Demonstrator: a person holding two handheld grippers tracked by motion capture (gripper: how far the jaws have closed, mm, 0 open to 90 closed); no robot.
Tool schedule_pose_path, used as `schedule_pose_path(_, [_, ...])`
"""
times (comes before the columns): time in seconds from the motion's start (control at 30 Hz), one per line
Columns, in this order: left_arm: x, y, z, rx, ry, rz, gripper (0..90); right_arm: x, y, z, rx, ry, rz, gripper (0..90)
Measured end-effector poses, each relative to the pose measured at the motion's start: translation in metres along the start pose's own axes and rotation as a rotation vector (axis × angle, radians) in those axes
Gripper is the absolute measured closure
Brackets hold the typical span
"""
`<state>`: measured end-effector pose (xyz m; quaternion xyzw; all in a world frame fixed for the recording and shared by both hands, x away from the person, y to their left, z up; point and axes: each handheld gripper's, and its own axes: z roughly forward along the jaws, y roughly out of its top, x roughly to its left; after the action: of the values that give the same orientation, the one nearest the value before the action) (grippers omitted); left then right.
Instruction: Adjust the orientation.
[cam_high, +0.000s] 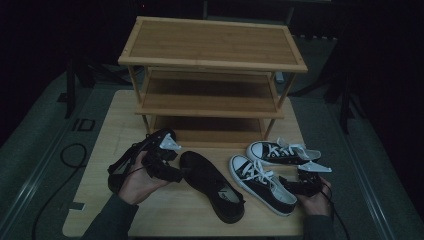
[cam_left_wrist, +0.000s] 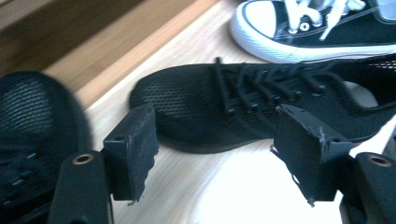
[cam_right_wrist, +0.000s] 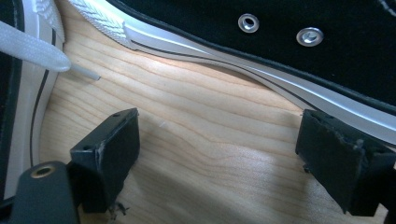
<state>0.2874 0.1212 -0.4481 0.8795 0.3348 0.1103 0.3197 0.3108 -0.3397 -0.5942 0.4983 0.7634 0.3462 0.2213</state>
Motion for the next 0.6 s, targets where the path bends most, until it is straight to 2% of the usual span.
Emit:
schedule_pose_path(0.2, [-0.015, 0.010, 0.013, -0.006, -0.031, 0.017, 28.2, 0.000, 0.000, 0.000, 0.000, 0.000, 0.000, 13.7])
schedule_pose_path(0.6, [-0.041, 0.026, 0.039, 0.003, -0.050, 0.036, 20.8, 0.000, 0.000, 0.000, 0.000, 0.001, 0.000, 13.7])
